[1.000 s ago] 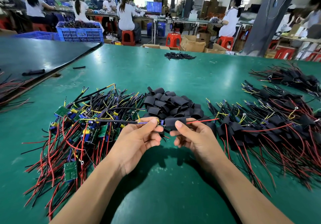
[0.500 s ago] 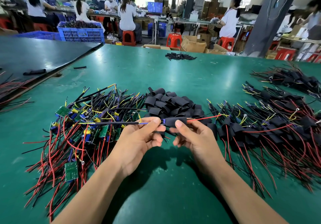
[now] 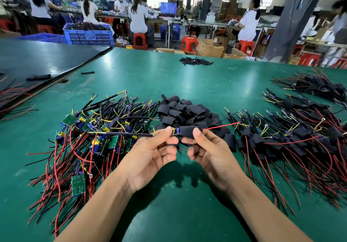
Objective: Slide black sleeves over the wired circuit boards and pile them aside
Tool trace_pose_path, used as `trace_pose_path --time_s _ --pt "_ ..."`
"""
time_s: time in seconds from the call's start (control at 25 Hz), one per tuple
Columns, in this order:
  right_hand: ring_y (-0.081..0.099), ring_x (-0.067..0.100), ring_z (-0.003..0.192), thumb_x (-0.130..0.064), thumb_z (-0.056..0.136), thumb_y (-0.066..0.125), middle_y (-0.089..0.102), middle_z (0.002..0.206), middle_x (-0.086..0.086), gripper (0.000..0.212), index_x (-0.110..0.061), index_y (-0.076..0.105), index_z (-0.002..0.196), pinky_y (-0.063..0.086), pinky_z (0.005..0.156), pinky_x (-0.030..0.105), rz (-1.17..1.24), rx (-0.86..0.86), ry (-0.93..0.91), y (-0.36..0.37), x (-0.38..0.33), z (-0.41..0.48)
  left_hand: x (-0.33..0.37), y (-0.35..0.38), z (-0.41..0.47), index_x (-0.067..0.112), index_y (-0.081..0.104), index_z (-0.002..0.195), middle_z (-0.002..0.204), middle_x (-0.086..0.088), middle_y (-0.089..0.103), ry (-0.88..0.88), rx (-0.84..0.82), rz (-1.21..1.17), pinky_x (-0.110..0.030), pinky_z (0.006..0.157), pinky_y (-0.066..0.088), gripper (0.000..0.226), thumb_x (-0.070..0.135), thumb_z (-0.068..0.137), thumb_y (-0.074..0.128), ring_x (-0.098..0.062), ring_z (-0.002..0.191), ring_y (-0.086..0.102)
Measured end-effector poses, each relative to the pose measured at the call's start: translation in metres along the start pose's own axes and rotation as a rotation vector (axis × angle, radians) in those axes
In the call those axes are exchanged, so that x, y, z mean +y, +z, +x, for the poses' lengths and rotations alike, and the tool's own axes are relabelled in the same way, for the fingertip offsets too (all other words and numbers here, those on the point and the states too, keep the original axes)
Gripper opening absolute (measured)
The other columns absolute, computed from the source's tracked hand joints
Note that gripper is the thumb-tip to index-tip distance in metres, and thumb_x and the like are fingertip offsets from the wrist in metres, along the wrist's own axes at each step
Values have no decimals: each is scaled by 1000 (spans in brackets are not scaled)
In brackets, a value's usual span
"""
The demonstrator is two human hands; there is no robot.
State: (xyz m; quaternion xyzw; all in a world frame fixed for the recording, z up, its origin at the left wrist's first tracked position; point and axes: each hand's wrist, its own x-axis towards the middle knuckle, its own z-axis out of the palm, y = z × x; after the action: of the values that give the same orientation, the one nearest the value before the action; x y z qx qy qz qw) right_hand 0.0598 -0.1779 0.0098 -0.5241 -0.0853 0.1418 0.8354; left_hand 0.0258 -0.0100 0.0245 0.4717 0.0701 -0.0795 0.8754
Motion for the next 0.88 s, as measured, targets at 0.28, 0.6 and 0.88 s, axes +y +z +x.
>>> trace_pose_path --time_s 0.28,0.6,0.88 --pt "61 13 58 -30 87 68 74 103 21 20 -14 76 97 50 58 22 -12 -78 28 -4 2 1 -4 2 0 7 69 90 78 -7 70 87 19 106 -22 53 52 22 29 84 66 -13 54 60" --pt "64 18 58 -32 80 77 74 102 19 25 -17 73 98 50 55 24 -90 -67 -33 0 4 -1 -9 0 1 13 76 104 85 -12 62 177 21 71 -22 56 47 28 22 79 73 -15 56 53" --pt "55 18 50 -43 76 73 72 83 9 39 -29 70 112 46 50 25 -85 -1 -72 5 -1 0 -9 4 1 16 81 88 76 -8 67 134 43 18 -20 55 48 14 17 75 74 -12 53 54"
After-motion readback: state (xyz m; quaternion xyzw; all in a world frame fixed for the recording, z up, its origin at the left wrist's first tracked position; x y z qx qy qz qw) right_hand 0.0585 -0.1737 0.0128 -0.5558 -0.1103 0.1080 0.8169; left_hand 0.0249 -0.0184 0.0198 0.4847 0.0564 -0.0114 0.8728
